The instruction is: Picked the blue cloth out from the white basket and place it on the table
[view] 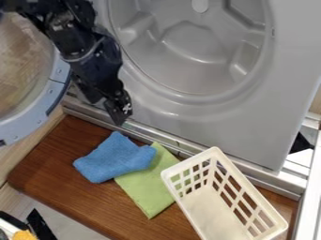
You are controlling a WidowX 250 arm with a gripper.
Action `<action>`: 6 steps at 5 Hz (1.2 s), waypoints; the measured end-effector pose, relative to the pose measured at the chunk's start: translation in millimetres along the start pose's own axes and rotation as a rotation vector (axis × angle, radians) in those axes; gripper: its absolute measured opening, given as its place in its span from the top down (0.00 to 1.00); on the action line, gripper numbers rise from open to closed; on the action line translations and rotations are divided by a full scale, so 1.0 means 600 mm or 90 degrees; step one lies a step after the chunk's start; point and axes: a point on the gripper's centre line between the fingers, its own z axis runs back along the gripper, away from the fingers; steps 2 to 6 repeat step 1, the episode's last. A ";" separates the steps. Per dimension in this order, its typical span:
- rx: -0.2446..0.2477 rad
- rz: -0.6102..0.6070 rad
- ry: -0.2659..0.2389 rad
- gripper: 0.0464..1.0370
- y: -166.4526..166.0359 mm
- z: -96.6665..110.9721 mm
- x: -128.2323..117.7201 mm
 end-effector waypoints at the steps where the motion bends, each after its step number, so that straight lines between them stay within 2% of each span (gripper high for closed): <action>1: 0.000 0.001 -0.001 0.04 0.000 0.001 0.000; 6: 0.000 0.001 -0.001 0.04 0.000 0.001 0.000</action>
